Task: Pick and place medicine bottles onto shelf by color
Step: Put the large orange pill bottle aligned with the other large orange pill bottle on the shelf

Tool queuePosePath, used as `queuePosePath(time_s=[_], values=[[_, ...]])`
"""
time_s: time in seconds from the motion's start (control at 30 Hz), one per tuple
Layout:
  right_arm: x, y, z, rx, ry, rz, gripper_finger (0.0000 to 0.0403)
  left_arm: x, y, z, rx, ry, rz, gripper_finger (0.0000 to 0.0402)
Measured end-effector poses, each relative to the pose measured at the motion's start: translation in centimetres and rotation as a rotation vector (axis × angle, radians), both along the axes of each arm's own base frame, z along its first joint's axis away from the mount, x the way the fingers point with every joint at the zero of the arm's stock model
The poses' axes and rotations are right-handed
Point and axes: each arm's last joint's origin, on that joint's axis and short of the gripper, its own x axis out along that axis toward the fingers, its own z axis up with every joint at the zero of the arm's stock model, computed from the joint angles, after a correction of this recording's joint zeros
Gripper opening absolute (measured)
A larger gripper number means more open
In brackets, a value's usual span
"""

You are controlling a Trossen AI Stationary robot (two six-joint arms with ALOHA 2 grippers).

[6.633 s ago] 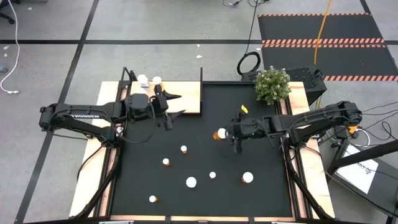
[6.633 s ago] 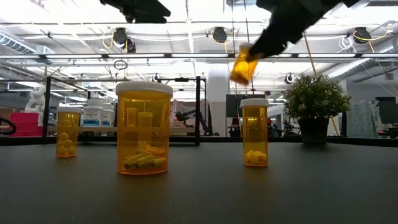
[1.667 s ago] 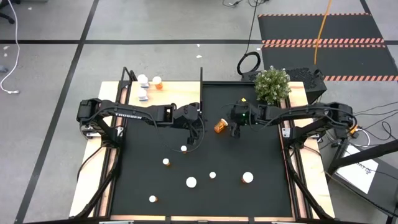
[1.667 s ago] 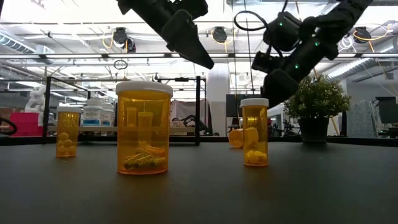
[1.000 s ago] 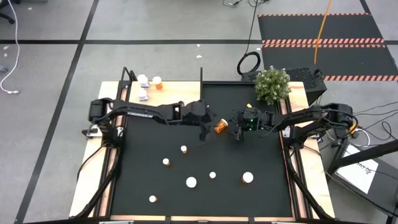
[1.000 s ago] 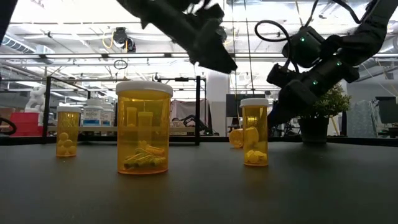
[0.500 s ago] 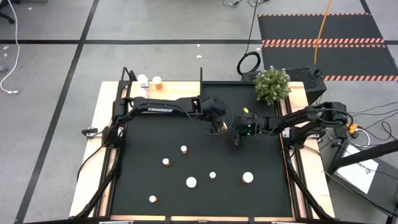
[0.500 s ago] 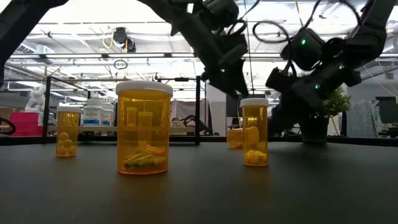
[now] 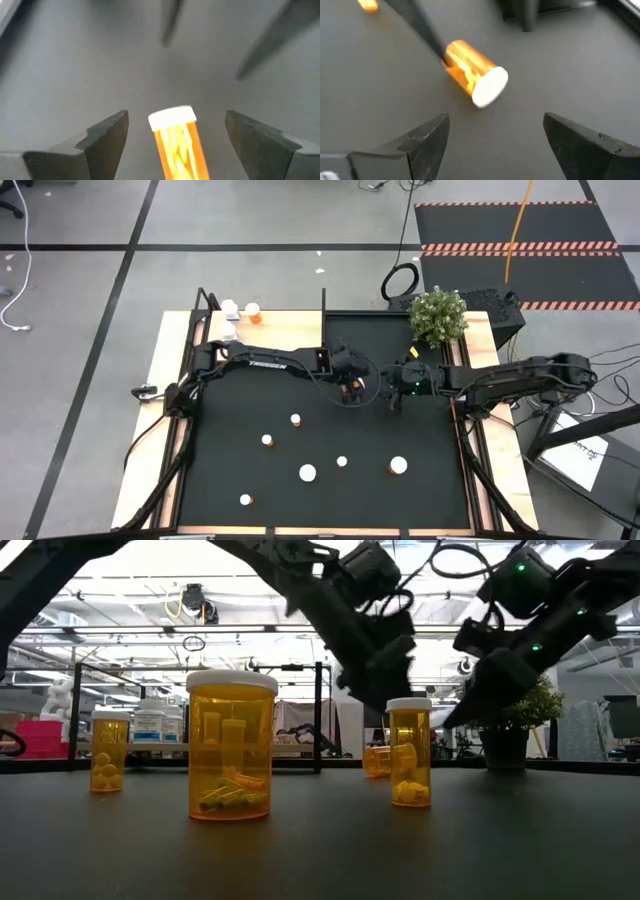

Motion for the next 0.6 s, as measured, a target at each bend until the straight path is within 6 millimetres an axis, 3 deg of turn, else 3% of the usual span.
queuePosePath(time_s=[0.43, 0.6], values=[[-0.4, 0.1, 0.3, -0.016, 0.003, -0.013, 0.0315, 0.1, 0.3, -3.1, 0.01, 0.104, 0.021, 0.0333], [-0.4, 0.1, 0.3, -0.018, 0.002, -0.011, 0.0315, 0.1, 0.3, -3.6, 0.012, 0.126, 0.017, 0.0309]])
